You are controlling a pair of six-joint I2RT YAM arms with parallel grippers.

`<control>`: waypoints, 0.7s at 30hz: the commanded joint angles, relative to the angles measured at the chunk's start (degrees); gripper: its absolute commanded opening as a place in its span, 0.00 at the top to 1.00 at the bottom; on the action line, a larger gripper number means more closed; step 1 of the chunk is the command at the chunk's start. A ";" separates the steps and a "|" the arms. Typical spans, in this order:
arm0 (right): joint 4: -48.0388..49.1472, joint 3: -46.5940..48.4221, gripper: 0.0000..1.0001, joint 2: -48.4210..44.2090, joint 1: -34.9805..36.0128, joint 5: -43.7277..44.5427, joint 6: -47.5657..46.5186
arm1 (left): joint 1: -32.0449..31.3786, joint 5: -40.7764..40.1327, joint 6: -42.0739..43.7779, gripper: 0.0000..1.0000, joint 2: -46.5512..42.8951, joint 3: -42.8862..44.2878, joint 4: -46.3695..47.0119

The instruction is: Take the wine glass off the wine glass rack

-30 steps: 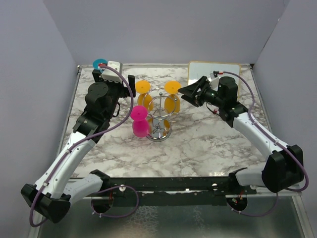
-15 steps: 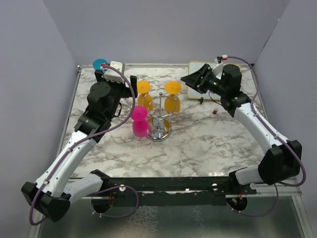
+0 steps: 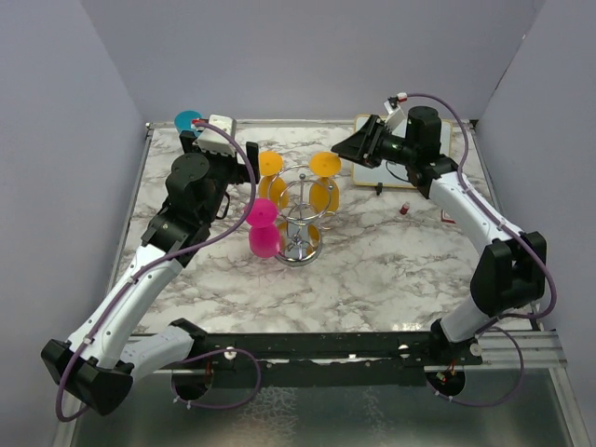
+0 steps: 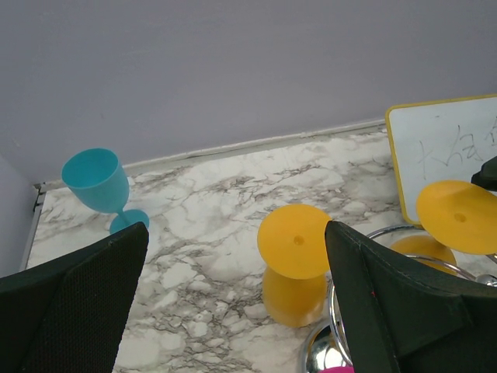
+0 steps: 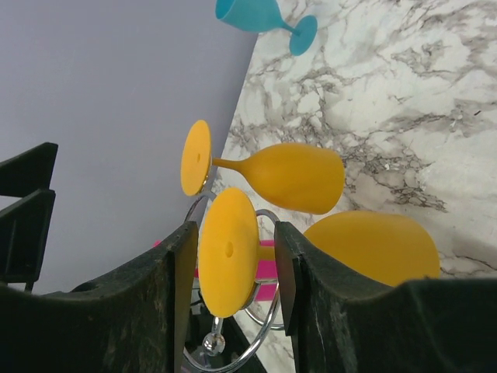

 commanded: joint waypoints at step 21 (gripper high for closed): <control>-2.79 0.48 0.69 1.07 0.01 -5.32 -0.18 | -0.41 1.09 -0.38 0.01 -0.04 -0.26 1.31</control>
